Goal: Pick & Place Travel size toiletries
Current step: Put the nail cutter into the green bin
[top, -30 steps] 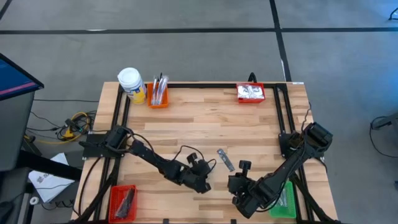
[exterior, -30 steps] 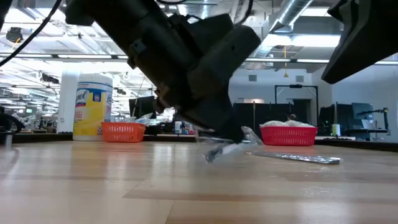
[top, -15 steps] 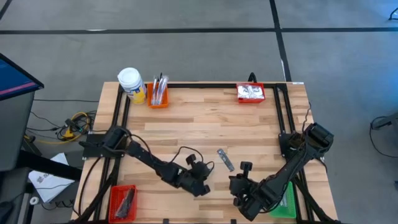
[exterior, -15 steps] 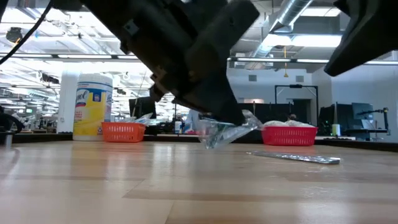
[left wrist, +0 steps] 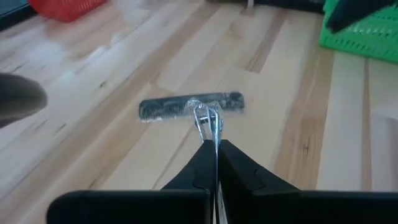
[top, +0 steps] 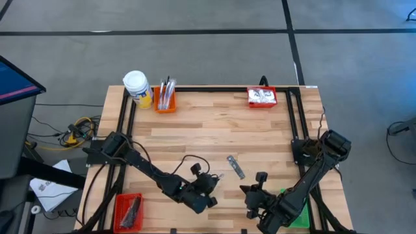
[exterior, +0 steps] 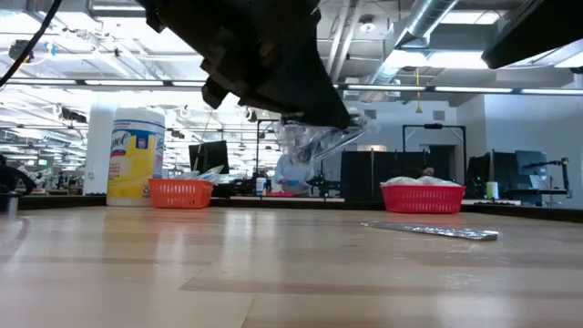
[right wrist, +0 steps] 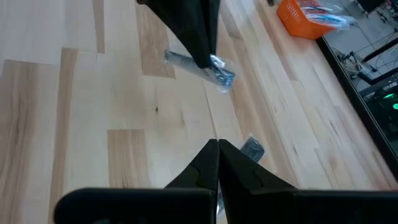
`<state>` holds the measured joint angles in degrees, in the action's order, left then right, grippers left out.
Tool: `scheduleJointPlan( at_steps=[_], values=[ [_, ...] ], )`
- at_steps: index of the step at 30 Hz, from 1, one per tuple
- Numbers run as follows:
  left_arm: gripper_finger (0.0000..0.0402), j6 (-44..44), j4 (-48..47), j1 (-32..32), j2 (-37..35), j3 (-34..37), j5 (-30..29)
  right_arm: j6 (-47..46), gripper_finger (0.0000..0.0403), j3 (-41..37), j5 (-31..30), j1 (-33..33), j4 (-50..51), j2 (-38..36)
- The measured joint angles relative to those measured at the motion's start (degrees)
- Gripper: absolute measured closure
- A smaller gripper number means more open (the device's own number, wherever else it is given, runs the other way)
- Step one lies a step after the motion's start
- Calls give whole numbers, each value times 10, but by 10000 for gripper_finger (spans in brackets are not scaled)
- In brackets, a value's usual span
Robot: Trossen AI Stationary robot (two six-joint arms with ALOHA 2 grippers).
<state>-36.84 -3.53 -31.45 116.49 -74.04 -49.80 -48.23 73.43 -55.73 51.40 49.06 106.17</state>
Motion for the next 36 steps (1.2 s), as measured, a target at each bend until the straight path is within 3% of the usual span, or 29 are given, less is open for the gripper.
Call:
scheduleJointPlan(
  at_steps=[8,17,21,27,36],
  values=[
    [400,2,1,-1,0,0,-7,5,403,0,0,0,-8,0],
    [400,6,5,-5,0,0,-15,182,403,0,57,0,-181,0],
    [400,6,7,-8,0,0,-20,202,403,0,64,3,-196,0],
    [400,23,7,-29,-20,0,-57,208,403,0,64,7,-207,0],
    [400,51,11,-69,-46,0,-125,314,403,0,114,12,-320,0]
  ],
)
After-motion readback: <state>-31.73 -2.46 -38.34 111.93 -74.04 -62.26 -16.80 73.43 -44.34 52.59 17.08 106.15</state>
